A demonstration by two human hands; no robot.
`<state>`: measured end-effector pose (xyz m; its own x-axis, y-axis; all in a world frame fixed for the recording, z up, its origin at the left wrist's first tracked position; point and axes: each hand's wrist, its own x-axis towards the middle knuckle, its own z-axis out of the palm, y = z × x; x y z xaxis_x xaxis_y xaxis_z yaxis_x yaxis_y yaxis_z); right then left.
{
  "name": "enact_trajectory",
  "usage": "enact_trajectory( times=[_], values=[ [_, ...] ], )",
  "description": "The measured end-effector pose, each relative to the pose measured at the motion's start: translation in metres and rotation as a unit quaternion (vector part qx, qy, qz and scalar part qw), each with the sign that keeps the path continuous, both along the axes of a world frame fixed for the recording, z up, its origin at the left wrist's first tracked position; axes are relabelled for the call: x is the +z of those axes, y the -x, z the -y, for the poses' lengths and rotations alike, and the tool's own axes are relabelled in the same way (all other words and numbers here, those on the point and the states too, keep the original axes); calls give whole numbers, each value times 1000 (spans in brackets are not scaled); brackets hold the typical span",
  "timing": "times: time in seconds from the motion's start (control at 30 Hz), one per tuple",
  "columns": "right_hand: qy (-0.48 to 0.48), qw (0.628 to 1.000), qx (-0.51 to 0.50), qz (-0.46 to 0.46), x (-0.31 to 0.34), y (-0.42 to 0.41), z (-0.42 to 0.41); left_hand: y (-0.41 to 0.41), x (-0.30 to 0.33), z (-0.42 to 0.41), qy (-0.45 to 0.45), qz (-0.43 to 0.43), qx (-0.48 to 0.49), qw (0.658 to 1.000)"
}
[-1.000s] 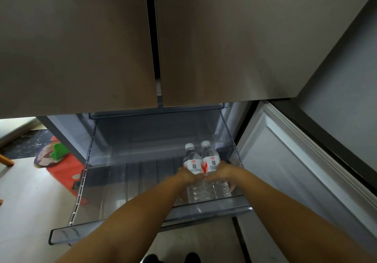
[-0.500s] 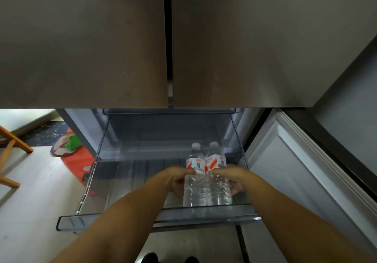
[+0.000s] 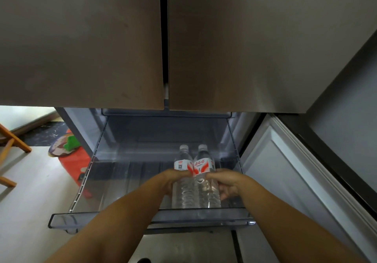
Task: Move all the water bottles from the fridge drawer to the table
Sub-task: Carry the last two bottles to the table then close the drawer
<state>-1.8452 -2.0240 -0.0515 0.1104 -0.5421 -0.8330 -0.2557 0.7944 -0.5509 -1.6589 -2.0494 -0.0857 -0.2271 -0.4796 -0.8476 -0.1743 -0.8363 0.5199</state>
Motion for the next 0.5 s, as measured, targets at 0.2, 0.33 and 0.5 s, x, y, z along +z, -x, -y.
enact_trajectory(
  times=[0.2,0.33,0.5],
  values=[
    [20,976,-121,180,-3,7,8,-8,14,5,35,-102,110,988],
    [56,963,-149,219,8,0,12,-4,28,9,22,-179,91,979],
    [93,949,-212,216,34,-2,12,5,60,13,28,-218,79,972]
  ],
)
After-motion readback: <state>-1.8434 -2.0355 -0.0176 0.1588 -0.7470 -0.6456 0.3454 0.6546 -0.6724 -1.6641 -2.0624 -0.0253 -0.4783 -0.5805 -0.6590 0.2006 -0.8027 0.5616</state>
